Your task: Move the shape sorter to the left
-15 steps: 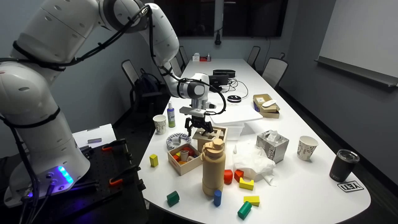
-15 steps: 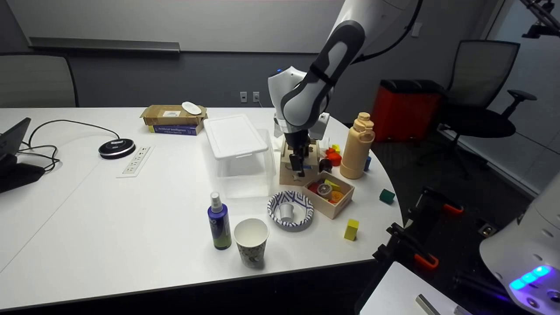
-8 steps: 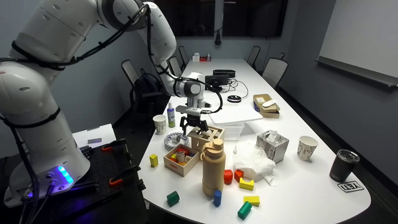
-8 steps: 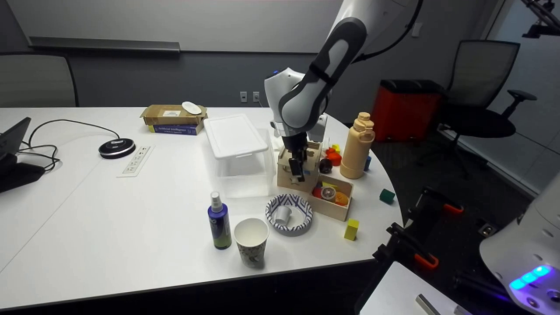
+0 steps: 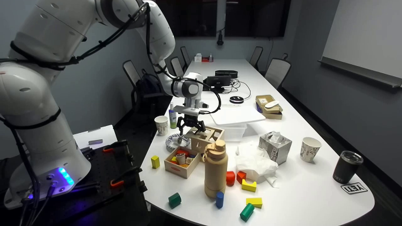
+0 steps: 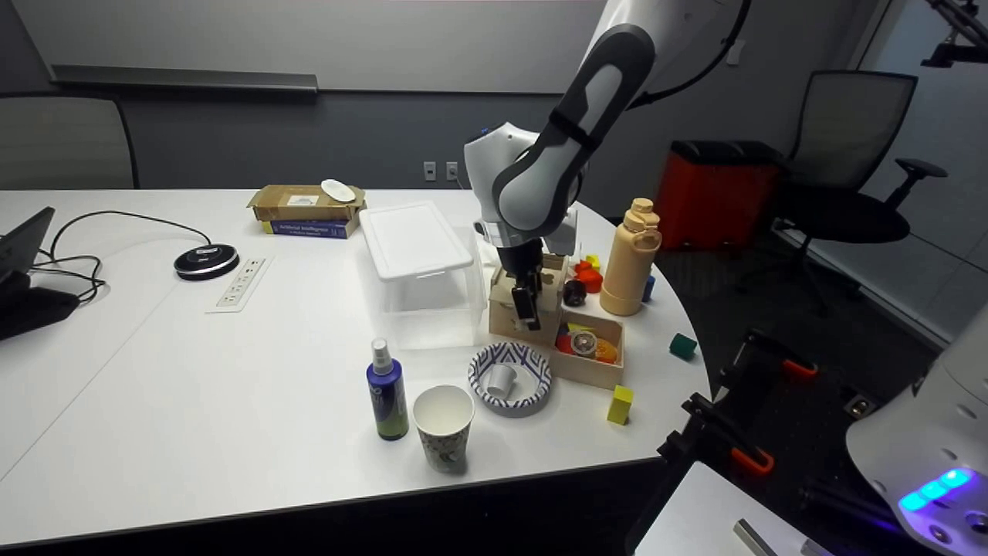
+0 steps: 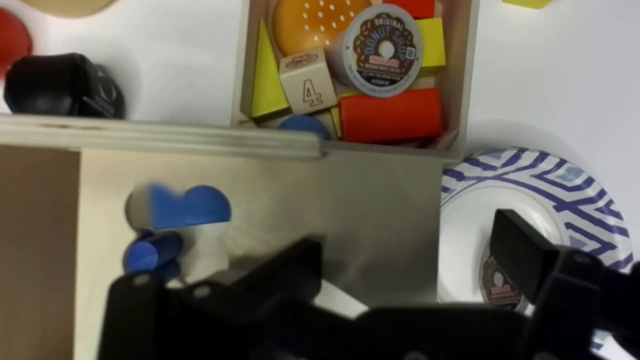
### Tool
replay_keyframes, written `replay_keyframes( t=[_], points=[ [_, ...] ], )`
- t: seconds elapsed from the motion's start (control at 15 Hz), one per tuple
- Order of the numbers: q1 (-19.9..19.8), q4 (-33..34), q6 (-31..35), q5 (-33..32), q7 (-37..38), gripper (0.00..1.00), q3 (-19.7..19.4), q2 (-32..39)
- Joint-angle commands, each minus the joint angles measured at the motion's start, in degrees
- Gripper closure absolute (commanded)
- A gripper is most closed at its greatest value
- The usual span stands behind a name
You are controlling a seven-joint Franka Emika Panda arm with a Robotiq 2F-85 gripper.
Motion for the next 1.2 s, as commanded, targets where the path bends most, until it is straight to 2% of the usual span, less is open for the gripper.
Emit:
replay_keyframes(
  t=[0.0,0.53,1.13],
  points=[
    [0.28,-2.89,-0.87,1.73,-2.24,0.0,0.86,-2.36],
    [0.28,-5.25,-1.8,2.98,-2.9,0.0,2.76,-3.51],
    [-0.13,-6.04,-9.03,8.28,-8.42,0.0,5.9,-5.81]
  ],
)
